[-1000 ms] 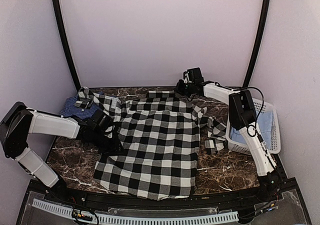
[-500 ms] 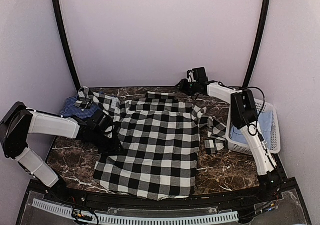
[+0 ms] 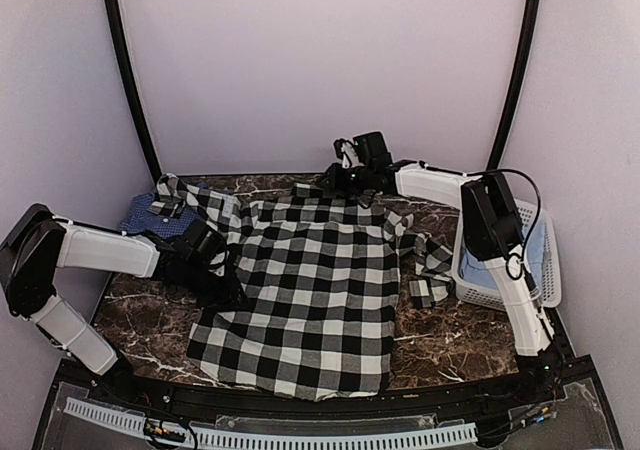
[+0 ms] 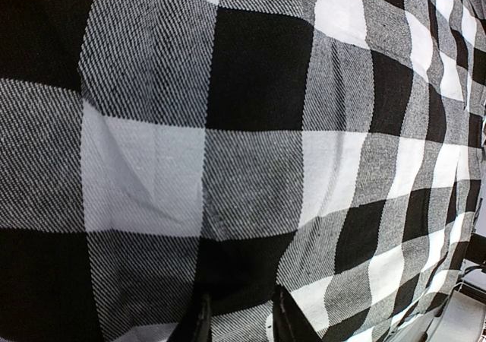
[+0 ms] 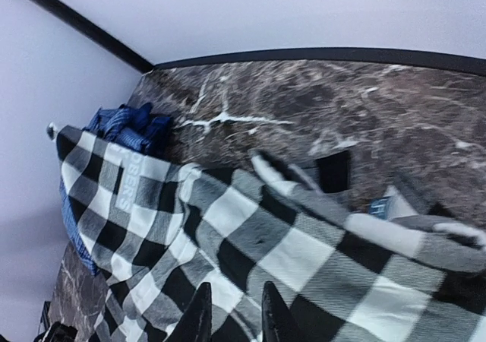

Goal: Fold and stack the long sleeve shirts
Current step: Adjust the corner of the shirt at the center of the board.

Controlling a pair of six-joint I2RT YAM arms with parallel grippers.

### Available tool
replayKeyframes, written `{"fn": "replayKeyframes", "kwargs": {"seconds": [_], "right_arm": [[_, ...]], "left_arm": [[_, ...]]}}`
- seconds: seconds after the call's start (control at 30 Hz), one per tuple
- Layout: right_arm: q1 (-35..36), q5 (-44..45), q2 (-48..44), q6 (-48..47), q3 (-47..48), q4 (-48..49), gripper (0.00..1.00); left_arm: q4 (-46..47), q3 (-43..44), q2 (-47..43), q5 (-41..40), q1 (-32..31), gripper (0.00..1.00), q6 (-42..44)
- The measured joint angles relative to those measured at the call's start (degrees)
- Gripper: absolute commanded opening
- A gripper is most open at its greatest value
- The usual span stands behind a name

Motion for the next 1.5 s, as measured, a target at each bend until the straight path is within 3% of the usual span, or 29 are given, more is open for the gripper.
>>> {"fn": "replayKeyframes", "kwargs": {"seconds": [0.2, 0.57, 1.0, 1.27, 1.5], "right_arm": [[2.5, -4.0, 5.4, 0.2, 6.0, -0.2, 0.16], [-3.0, -7.5, 19.4, 9.8, 15.7, 2.5, 0.14], [-6.8, -8.1, 24.1, 24.6, 19.9, 12.2, 0.27], [-6.8, -8.6, 18.5, 20.1, 16.2, 7.3, 0.37], [-6.2, -6.4, -1.0, 12.4, 1.9, 2.2, 0.42]], "left_arm": [[0.0, 0.0, 0.0, 0.0, 0.0, 0.27, 0.0], [0.0, 0.0, 0.0, -0.2, 0.0, 0.27, -0.1], [0.2, -0.1, 0.0, -0.3, 0.0, 0.27, -0.1], [0.2, 0.0, 0.0, 0.1, 0.0, 0.28, -0.1], [-2.2, 2.2, 0.0, -0.2, 0.0, 0.30, 0.3]]}}
